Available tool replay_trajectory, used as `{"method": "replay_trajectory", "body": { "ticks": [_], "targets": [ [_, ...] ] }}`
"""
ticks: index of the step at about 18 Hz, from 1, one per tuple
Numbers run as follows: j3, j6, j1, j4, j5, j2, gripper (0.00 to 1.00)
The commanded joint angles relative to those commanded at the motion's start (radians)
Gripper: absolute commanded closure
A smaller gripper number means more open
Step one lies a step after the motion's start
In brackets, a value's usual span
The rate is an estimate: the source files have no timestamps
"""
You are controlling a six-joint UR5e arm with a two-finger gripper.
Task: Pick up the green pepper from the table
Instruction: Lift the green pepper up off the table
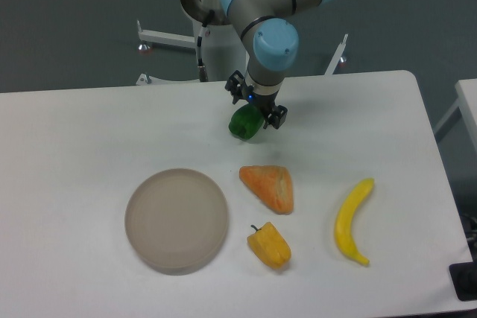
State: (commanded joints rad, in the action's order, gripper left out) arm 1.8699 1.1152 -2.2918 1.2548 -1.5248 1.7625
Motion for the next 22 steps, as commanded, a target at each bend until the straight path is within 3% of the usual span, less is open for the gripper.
{"method": "replay_trajectory", "body": {
  "ticks": [11,12,13,14,15,16,22],
  "targets": [
    [0.041,-0.047,0.008,-0.037,0.006,0.031,0.00],
    [0.038,-0.048,0.008,-0.057,0.015,0.043,0.07],
    [0.041,-0.049,0.008,-0.073,0.018,0.046,0.33],
    [0.037,-0.046,0.006,-0.084,0.018,0.051,0.70],
    [0.023,-0.040,-0.001,-0.084,0.017,0.051,0.96],
    [0.006,-0.034,-0.006,-0.083,0.008,0.049,1.00],
    [-0.171,-0.014,-0.087,-0.060,0.008,0.054,1.00]
  ]
}}
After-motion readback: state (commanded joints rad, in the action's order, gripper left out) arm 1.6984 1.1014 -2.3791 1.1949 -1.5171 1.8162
